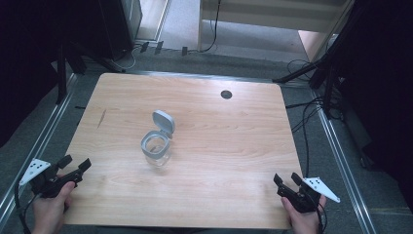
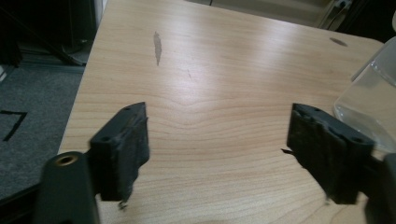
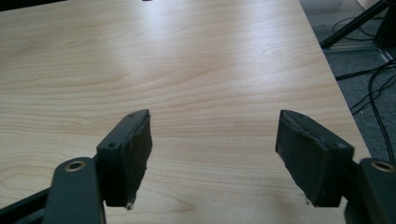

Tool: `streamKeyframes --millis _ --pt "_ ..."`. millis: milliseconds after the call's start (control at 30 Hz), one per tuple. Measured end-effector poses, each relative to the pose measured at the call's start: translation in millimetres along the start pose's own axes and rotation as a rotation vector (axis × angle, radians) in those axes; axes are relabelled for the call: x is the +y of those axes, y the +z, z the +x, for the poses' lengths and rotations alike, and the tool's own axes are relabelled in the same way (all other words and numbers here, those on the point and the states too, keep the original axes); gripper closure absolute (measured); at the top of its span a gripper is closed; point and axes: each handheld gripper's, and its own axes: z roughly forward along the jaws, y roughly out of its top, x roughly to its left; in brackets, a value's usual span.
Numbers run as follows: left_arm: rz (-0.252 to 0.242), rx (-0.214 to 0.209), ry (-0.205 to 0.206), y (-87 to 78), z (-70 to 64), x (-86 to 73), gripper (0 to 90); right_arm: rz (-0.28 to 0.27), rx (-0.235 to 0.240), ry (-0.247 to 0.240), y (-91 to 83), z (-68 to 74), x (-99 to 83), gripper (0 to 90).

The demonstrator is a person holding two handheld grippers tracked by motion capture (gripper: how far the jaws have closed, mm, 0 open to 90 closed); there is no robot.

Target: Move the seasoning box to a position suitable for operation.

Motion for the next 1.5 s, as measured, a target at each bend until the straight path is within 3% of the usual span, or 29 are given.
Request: streamKeyframes --millis 33,100,200,233,333,467,500,533,700,733,800,1033,1167,1500 --pt "0.001 -0.008 -0.004 -0.2 0.8 0.1 33.2 -0.002 -0.010 -0.004 0.1 1.1 0.0 30.0" --pt "0.013 0.024 0.001 1.2 -1.5 0.6 39.0 0.000 -0.035 -0.020 0.3 3.3 0.4 33.4" --pt "0.034 0.034 0.031 4.0 -6.0 1.3 57.2 -0.010 -0.069 -0.030 -1.0 6.6 1.5 40.2" --pt "0.061 0.010 0.029 7.8 -11.0 3.4 61.6 -0.017 -0.065 -0.029 -1.7 10.2 4.1 45.8" --pt "0.068 -0.014 0.030 13.4 -17.6 5.7 71.1 -0.029 -0.025 -0.024 -2.7 21.8 11.8 56.0" --pt "0.073 -0.066 0.058 30.1 -36.4 12.7 80.1 -0.036 0.013 -0.053 -0.3 47.3 26.6 62.6" --pt "0.073 -0.066 0.058 30.1 -36.4 12.7 81.5 -0.036 0.013 -0.053 -0.3 47.3 26.6 62.6" --pt "0.083 -0.086 0.067 37.8 -43.6 14.6 83.1 -0.033 0.052 -0.046 5.4 62.3 33.9 66.8" --pt "0.091 -0.123 0.073 56.9 -61.0 23.9 86.7 -0.023 0.115 -0.104 27.4 99.0 41.0 74.3" --pt "0.091 -0.123 0.073 56.9 -61.0 23.9 87.1 -0.023 0.115 -0.104 27.4 99.0 41.0 74.3" --pt "0.092 -0.156 0.046 67.4 -69.1 32.2 87.3 -0.019 0.170 -0.133 39.0 122.3 44.5 76.9" --pt "0.094 -0.166 0.062 90.8 -86.8 41.9 90.0 -0.001 0.254 -0.157 60.8 167.4 49.1 83.4" --pt "0.104 -0.186 0.045 101.2 -95.0 42.5 90.0 0.000 0.286 -0.188 71.0 191.0 49.3 87.1" --pt "0.127 -0.229 0.076 112.8 -116.4 43.0 90.0 0.028 0.373 -0.176 96.8 242.9 45.1 90.0"
